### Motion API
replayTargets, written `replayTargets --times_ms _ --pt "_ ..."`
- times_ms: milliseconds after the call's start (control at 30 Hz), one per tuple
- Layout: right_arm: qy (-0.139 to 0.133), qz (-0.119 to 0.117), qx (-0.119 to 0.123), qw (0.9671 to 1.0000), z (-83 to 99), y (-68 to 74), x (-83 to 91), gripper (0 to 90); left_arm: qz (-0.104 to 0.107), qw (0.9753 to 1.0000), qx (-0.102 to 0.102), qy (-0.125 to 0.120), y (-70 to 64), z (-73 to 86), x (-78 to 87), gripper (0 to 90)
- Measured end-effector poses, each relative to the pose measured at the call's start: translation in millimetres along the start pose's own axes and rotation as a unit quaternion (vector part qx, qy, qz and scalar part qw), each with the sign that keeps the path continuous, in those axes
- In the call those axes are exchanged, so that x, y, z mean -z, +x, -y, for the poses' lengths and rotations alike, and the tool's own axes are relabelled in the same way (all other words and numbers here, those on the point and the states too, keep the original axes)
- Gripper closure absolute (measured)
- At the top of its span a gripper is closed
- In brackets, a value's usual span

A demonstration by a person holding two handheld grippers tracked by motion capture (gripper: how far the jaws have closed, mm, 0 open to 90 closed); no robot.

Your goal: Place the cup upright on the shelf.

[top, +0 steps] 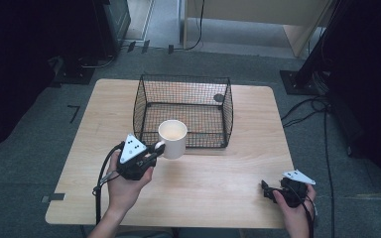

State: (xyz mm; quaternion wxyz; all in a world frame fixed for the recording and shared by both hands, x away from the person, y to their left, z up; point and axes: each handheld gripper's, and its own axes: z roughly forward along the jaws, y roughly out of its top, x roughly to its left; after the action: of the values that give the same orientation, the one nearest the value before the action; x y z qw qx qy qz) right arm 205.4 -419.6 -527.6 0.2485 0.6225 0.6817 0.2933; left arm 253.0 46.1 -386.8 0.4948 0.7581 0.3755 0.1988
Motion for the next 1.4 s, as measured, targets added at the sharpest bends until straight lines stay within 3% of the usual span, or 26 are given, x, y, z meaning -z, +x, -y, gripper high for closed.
replayTargets --times_ms 167,467,867,1400 --pt "0.000 0.000 0.000 1.0000 0.0 0.0 0.0 0.0 -0.004 0.9999 -0.010 -0.010 0.9 -10.6 -1.8 80.9" --pt "0.000 0.000 0.000 1.0000 0.0 0.1 0.0 0.0 -0.006 0.9996 0.006 -0.027 8.6 -21.8 -15.5 80.9" --pt "-0.001 0.000 -0.001 1.0000 0.0 0.2 0.0 0.0 -0.035 0.9982 0.018 -0.044 23.2 -30.5 -53.0 81.0" --pt "0.000 0.000 -0.001 1.0000 0.0 0.1 0.0 0.0 -0.078 0.9957 0.041 -0.027 47.8 -32.1 -109.1 80.9"
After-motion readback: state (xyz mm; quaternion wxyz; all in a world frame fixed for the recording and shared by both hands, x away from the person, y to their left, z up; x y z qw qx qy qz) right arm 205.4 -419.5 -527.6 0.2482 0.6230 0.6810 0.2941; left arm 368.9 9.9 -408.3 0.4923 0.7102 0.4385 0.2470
